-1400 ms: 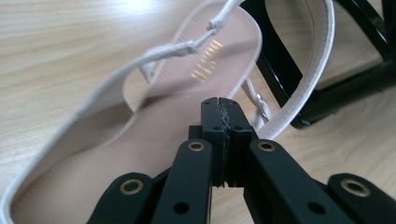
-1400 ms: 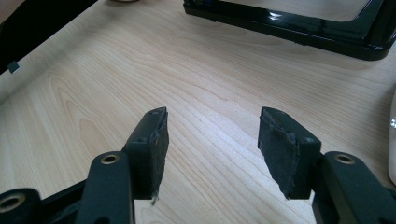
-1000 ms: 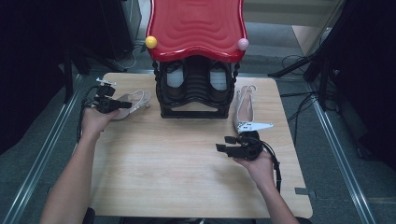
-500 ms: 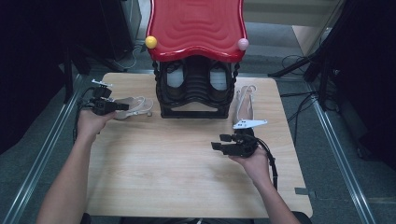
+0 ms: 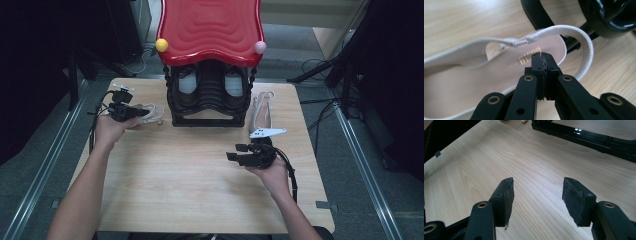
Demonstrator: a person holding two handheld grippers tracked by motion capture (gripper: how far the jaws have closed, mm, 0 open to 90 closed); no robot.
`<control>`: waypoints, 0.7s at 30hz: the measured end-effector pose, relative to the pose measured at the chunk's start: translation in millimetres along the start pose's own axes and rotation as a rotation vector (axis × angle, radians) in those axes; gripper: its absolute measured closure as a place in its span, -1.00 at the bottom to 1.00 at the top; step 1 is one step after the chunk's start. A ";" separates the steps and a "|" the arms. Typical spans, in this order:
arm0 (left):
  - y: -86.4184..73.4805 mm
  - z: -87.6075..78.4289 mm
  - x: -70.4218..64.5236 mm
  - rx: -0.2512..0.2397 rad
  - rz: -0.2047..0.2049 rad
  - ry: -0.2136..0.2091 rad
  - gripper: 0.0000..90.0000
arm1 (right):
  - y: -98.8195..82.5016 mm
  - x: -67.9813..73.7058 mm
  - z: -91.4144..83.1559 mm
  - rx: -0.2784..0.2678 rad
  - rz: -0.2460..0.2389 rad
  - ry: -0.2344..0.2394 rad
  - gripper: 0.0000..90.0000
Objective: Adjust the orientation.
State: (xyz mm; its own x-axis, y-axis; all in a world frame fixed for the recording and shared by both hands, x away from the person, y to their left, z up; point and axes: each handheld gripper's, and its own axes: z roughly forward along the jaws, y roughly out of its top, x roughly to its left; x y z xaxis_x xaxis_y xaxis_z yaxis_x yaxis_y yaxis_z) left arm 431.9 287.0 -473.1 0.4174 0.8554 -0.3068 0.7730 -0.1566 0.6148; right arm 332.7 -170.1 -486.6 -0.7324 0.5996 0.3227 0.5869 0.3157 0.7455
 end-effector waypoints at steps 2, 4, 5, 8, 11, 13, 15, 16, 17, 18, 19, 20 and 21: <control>-4.9 -0.7 0.9 0.002 -0.007 0.001 0.99 | 0.9 -0.6 0.5 -0.005 -0.005 -0.002 -0.02; -7.0 -1.7 1.9 0.003 -0.013 -0.001 0.99 | 1.6 -1.0 0.8 -0.007 -0.011 -0.001 -0.02; -10.8 -5.3 4.7 0.002 -0.022 0.001 0.99 | 3.2 -0.9 1.4 -0.013 -0.005 -0.001 -0.02; -17.4 -10.3 8.7 0.000 -0.038 0.011 0.99 | 5.1 -2.1 3.0 -0.015 -0.004 0.005 -0.02; -22.7 -14.8 12.1 -0.001 -0.053 0.002 0.99 | 7.6 -2.5 5.6 -0.013 -0.005 0.011 -0.02; -25.6 -17.1 13.1 0.002 -0.060 0.006 0.99 | 9.6 -2.3 7.5 -0.013 -0.009 0.017 -0.02; -27.9 -19.2 14.2 0.003 -0.062 0.010 0.99 | 11.4 -1.6 9.6 -0.011 -0.009 0.023 -0.02; -27.9 -19.2 14.2 0.003 -0.062 0.010 0.99 | 11.4 -1.6 9.6 -0.011 -0.009 0.023 -0.02; -29.9 -21.3 14.8 0.005 -0.062 0.017 0.99 | 13.0 -1.2 12.0 -0.009 -0.016 0.027 -0.02; -29.9 -21.3 14.8 0.005 -0.062 0.017 0.99 | 13.9 -0.7 13.0 -0.007 -0.016 0.031 -0.02; -32.0 -23.9 16.1 0.010 -0.061 0.020 0.99 | 14.8 -0.5 14.2 -0.006 -0.019 0.033 -0.02; -33.1 -25.3 17.1 0.010 -0.059 0.025 0.99 | 15.6 -0.1 15.1 -0.006 -0.022 0.036 -0.02; -33.1 -25.3 17.1 0.010 -0.059 0.025 0.99 | 16.2 0.1 15.9 -0.005 -0.023 0.039 -0.02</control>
State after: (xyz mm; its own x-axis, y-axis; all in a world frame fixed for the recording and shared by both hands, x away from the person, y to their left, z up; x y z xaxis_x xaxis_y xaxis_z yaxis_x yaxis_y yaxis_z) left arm 401.3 319.3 -480.4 0.3588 0.8752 -0.3244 0.8010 -0.1103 0.5884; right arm 347.6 -153.2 -483.7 -0.7586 0.5628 0.3283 0.5684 0.3252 0.7558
